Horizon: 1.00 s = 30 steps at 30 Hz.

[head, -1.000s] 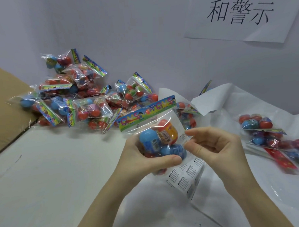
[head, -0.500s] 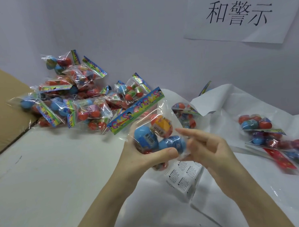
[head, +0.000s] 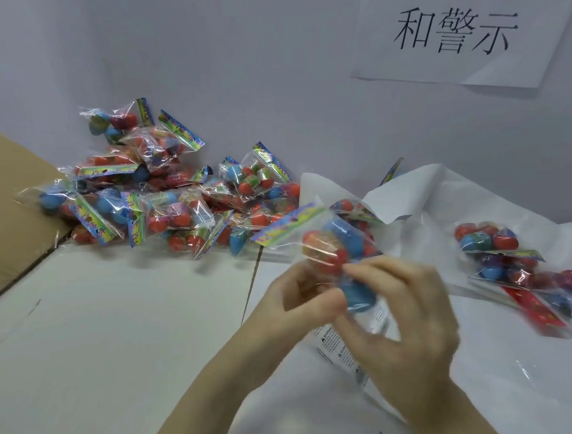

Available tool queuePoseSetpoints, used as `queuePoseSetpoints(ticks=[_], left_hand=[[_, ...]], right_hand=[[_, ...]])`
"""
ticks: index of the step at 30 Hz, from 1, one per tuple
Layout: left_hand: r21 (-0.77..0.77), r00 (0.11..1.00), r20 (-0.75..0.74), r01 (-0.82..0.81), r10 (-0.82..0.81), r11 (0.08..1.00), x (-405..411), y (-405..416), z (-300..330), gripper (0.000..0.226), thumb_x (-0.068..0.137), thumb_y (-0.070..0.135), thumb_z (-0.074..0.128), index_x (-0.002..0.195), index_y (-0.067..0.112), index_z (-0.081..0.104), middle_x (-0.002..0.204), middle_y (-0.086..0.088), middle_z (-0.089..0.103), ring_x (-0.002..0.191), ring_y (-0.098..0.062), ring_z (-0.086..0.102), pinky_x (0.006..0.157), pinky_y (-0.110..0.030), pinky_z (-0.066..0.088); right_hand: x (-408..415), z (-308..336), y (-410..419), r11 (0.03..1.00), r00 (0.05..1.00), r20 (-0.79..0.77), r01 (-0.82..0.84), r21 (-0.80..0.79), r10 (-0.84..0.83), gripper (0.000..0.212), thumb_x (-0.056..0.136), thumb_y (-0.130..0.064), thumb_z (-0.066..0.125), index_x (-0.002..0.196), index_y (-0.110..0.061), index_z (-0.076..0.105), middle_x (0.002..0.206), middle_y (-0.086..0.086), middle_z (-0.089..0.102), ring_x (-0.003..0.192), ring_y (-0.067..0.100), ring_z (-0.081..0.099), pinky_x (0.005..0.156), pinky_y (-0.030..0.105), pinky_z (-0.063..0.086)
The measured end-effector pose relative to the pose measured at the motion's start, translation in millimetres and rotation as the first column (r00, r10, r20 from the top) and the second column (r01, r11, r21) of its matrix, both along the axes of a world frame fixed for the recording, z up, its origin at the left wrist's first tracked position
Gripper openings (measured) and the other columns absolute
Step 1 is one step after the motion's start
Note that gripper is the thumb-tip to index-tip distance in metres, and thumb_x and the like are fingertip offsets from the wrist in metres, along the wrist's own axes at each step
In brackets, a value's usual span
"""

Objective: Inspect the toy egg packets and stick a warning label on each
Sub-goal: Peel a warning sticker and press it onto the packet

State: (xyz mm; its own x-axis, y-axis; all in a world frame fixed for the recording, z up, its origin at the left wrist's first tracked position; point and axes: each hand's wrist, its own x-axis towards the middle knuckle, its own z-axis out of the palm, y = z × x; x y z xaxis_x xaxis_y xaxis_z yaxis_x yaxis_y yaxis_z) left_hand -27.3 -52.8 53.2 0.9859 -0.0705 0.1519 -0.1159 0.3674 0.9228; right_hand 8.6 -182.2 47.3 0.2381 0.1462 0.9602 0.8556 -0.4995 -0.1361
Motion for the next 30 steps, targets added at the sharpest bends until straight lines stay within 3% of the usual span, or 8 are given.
queuePoseSetpoints(ticks=[5, 10, 13, 16, 19, 23, 26, 30], left_hand=[[-0.153, 0.975, -0.088, -0.214, 0.203, 0.965, -1, 4, 9, 0.028, 0.059, 0.008, 0.079, 0.085, 0.018, 0.075, 0.089, -0.003, 0.074, 0.081, -0.012, 0.07, 0.067, -0.019, 0.054], [-0.276, 0.888, -0.19, -0.458, 0.419, 0.845, 4, 19, 11, 0.028, 0.048, 0.024, 0.069, 0.075, 0.015, 0.074, 0.077, 0.003, 0.074, 0.066, -0.005, 0.068, 0.06, -0.015, 0.053], [-0.354, 0.876, -0.234, -0.481, 0.422, 0.802, 3, 30, 11, 0.012, 0.053, 0.022, 0.066, 0.06, 0.024, 0.076, 0.07, 0.009, 0.072, 0.06, -0.001, 0.066, 0.062, -0.016, 0.055], [-0.347, 0.901, -0.237, -0.428, 0.363, 0.835, 2, 36, 7, 0.014, 0.056, 0.024, 0.064, 0.063, 0.026, 0.076, 0.075, 0.008, 0.072, 0.065, -0.004, 0.067, 0.071, -0.026, 0.055], [-0.236, 0.931, -0.241, -0.33, 0.274, 0.914, 0, 37, 8, 0.02, 0.052, 0.025, 0.068, 0.07, 0.027, 0.077, 0.083, 0.005, 0.074, 0.074, -0.009, 0.07, 0.079, -0.042, 0.053], [-0.105, 0.942, -0.262, -0.245, 0.211, 0.964, 1, 37, 4, 0.024, 0.061, 0.016, 0.067, 0.077, 0.031, 0.077, 0.09, 0.005, 0.074, 0.084, -0.01, 0.07, 0.089, -0.044, 0.047], [-0.088, 0.952, -0.256, -0.193, 0.165, 0.977, 2, 34, 3, 0.023, 0.063, 0.021, 0.062, 0.078, 0.03, 0.077, 0.089, 0.003, 0.074, 0.084, -0.011, 0.07, 0.088, -0.045, 0.048], [-0.254, 0.978, -0.18, -0.148, 0.104, 0.956, 4, 26, 3, 0.023, 0.066, 0.007, 0.064, 0.08, 0.022, 0.077, 0.086, 0.0, 0.074, 0.079, -0.014, 0.071, 0.07, -0.032, 0.059]], right_hand=[[-3, -3, 3, 0.939, 0.943, -0.122, -0.325, -0.115, 0.311, 0.031, 0.082, -0.026, 0.065, 0.106, -0.008, 0.062, 0.106, 0.003, 0.063, 0.097, 0.014, 0.059, 0.088, 0.023, 0.048], [13, 0, -5, 0.979, 0.942, -0.292, -0.118, 0.169, 0.164, 0.013, 0.083, -0.019, 0.056, 0.093, -0.014, 0.061, 0.088, -0.001, 0.061, 0.078, 0.013, 0.056, 0.076, 0.012, 0.044], [28, -6, -8, 0.987, 0.751, -0.643, -0.08, 0.141, 0.153, 0.035, 0.08, -0.03, 0.067, 0.11, -0.031, 0.05, 0.105, -0.015, 0.054, 0.095, 0.004, 0.049, 0.081, 0.004, 0.035], [35, -18, -9, 0.973, 0.54, -0.839, -0.219, -0.069, 0.062, 0.064, 0.078, -0.033, 0.07, 0.124, -0.05, 0.029, 0.123, -0.018, 0.047, 0.118, 0.003, 0.037, 0.096, 0.016, 0.029], [37, -26, -6, 0.965, 0.451, -0.889, -0.258, -0.048, 0.077, 0.056, 0.08, -0.033, 0.068, 0.119, -0.053, 0.033, 0.114, -0.006, 0.059, 0.113, 0.015, 0.05, 0.095, 0.032, 0.04], [39, -24, -6, 0.94, 0.41, -0.847, -0.193, 0.282, 0.338, 0.038, 0.082, -0.017, 0.068, 0.102, -0.04, 0.046, 0.074, -0.007, 0.07, 0.07, -0.002, 0.065, 0.056, 0.008, 0.045], [39, -21, -8, 0.906, 0.393, -0.817, -0.148, 0.397, 0.422, 0.042, 0.079, -0.019, 0.069, 0.102, -0.043, 0.043, 0.076, -0.007, 0.069, 0.067, 0.001, 0.066, 0.055, 0.013, 0.048], [34, -17, -6, 0.945, 0.516, -0.792, -0.162, 0.283, 0.325, 0.046, 0.078, -0.019, 0.071, 0.101, -0.049, 0.044, 0.097, -0.014, 0.056, 0.08, -0.003, 0.06, 0.065, 0.014, 0.048]])
